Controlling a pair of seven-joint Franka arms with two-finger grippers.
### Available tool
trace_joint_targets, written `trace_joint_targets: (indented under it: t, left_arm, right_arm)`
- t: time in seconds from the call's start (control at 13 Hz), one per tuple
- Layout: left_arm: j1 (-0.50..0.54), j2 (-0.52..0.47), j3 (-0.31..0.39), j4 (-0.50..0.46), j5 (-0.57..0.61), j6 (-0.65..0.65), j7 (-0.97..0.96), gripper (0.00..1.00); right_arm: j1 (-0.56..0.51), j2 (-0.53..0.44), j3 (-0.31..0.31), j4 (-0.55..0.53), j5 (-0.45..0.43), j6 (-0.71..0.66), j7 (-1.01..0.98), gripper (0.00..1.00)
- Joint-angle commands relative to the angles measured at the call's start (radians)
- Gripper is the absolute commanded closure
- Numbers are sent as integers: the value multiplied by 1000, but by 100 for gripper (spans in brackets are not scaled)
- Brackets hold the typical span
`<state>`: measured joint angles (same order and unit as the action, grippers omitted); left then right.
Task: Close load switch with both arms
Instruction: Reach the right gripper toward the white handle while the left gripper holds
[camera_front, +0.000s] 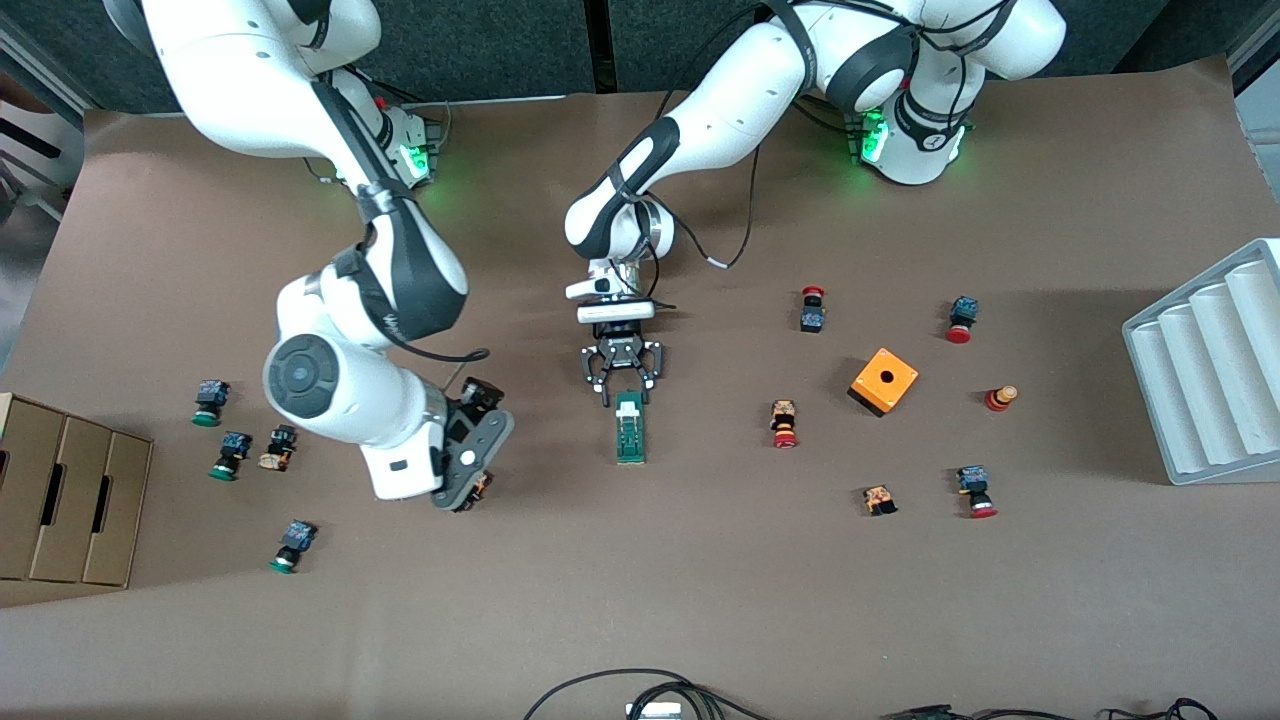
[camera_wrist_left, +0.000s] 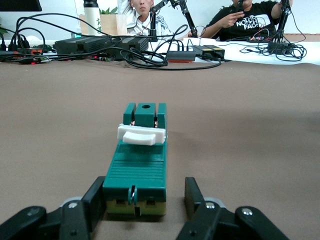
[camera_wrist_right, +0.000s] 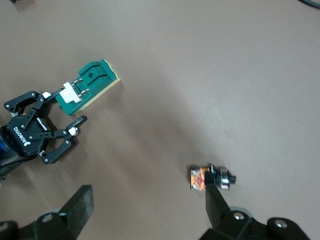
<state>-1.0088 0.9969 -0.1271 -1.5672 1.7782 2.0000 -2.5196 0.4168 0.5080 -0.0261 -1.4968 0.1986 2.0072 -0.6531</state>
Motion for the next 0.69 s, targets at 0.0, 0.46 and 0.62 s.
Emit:
trace_joint_targets:
  t: [0.0, 0.46, 0.62]
  left_arm:
    - [3, 52, 6, 10, -8, 14, -21, 31]
    - [3, 54, 6, 9, -8, 13, -24, 32]
    - [1, 54, 6, 7, -8, 11, -37, 31]
  right_arm:
    - [45, 10, -8, 1, 4, 57, -33, 0]
    - [111, 52, -8, 1, -73, 142, -58, 0]
    - [120, 73, -8, 1, -74, 182, -95, 0]
